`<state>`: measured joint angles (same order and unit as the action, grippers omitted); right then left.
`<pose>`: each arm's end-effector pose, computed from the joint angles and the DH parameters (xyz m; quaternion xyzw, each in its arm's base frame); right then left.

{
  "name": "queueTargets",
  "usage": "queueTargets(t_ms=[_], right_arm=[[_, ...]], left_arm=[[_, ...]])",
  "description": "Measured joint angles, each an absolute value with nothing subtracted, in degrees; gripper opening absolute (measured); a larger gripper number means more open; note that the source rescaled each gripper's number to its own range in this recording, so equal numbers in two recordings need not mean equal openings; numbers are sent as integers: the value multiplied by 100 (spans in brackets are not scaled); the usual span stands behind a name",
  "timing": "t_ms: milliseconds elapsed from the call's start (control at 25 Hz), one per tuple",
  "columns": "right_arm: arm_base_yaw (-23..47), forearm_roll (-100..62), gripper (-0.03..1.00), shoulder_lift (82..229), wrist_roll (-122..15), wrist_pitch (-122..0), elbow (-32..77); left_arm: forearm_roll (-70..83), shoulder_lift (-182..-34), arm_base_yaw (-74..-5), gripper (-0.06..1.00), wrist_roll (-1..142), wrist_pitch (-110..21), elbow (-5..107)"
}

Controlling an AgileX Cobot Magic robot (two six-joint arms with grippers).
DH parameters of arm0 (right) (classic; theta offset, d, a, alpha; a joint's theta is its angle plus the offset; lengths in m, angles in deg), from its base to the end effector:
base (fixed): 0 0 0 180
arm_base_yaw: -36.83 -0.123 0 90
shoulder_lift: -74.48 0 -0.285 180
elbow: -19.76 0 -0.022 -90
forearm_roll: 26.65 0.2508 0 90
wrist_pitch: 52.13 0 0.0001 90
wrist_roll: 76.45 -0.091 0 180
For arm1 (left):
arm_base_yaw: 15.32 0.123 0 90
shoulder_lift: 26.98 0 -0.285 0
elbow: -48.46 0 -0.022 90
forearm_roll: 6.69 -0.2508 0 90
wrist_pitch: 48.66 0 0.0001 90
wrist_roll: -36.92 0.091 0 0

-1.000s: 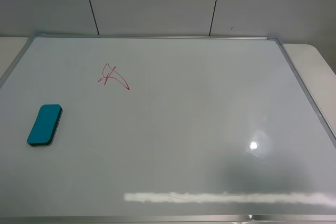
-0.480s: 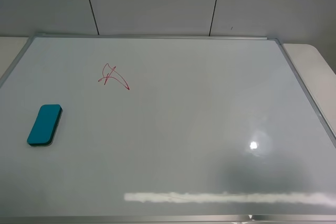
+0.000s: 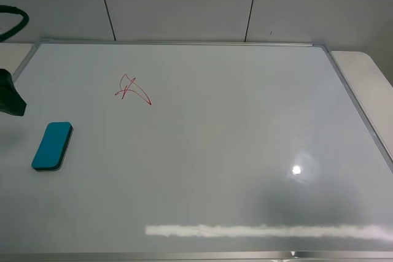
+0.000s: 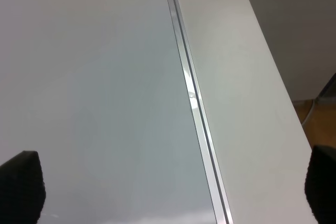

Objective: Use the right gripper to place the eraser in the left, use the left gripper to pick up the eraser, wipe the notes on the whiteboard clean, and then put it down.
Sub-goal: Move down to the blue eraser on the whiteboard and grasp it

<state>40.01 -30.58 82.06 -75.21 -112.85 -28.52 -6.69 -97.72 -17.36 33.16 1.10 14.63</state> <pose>-0.0063 -0.0051 0.2789 0.0158 0.8501 -0.0545 0.5236 0.1935 -0.0069 0.2682 -0.0146 0.9749 -0.0112 0.2219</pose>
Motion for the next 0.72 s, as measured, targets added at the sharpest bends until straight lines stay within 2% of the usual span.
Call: queueTargets(t_ms=[320, 720], right_arm=[[4001, -3058, 100, 8206, -7521, -11285, -2852], [4001, -3058, 100, 8206, -7521, -11285, -2852]], left_arm=[[-601, -11019, -2345, 100, 2782, -370, 1463], [-702, -12429, -2301, 100, 2664, -1139, 1469]])
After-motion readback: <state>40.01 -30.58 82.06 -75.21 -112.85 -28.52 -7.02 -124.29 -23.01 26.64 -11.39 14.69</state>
